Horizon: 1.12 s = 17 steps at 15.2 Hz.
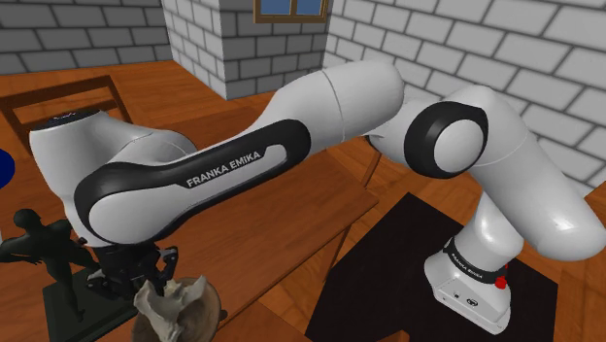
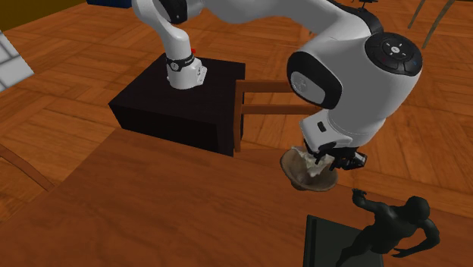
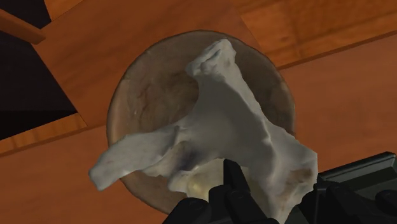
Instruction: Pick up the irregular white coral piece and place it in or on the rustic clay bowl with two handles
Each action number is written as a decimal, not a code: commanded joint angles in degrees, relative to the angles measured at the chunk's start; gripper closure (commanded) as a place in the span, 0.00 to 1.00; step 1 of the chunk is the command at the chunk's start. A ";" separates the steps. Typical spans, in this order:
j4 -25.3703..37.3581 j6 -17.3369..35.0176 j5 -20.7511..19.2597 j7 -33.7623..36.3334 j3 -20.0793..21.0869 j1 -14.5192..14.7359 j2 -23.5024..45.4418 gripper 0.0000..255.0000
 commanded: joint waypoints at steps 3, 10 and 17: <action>-0.96 2.14 -0.26 -0.17 -0.26 0.01 1.22 1.00; -1.15 2.88 -0.37 -0.25 -0.38 0.05 1.78 1.00; -1.14 2.88 -0.37 -0.25 -0.38 0.05 1.79 0.00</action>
